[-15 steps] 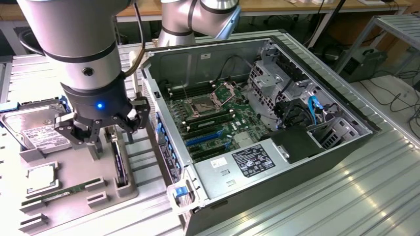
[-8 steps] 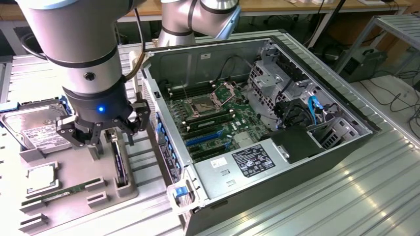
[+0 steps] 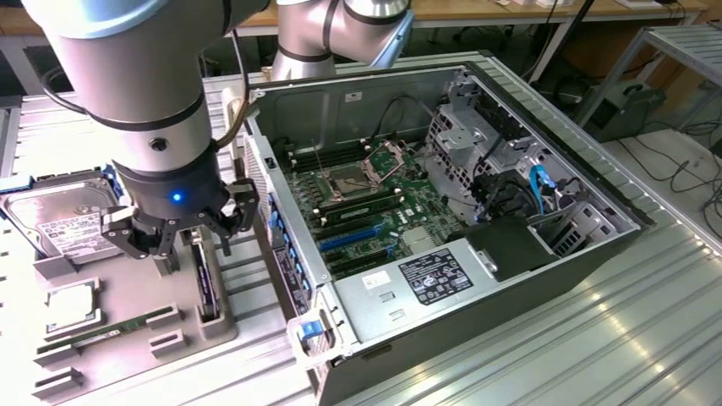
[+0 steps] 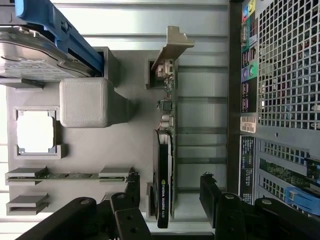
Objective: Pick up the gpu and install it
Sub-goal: 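Pick up the gpu and move the gpu toward the slot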
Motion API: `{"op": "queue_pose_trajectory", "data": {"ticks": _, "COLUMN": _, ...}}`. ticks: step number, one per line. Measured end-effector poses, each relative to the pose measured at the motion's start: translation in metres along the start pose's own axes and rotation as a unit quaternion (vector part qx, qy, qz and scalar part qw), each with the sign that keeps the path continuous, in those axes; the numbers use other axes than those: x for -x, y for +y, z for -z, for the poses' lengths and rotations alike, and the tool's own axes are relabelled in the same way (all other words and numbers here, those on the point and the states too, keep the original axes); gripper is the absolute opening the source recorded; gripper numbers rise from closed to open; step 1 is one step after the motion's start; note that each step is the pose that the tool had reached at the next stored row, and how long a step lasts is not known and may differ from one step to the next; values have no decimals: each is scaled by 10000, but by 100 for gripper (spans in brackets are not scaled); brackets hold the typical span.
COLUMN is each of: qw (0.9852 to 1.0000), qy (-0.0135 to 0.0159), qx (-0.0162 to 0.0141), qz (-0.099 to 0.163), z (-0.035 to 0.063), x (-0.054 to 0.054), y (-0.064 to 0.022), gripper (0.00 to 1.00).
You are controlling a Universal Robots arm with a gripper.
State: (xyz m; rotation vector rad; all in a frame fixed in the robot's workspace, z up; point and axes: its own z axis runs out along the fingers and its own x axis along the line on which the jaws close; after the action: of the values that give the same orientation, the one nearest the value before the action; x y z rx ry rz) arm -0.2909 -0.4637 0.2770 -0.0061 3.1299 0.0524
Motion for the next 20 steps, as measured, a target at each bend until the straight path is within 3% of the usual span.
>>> {"op": "queue_pose_trajectory", "data": {"ticks": 11, "qw": 10000, "qy": 9, "qx": 0, "qz": -1, "z": -150, "x": -2, "y": -5, "gripper": 60}}
{"op": "queue_pose_trajectory", "data": {"ticks": 20, "qw": 10000, "qy": 46, "qx": 0, "qz": -1, "z": -317, "x": -3, "y": -1, "gripper": 60}}
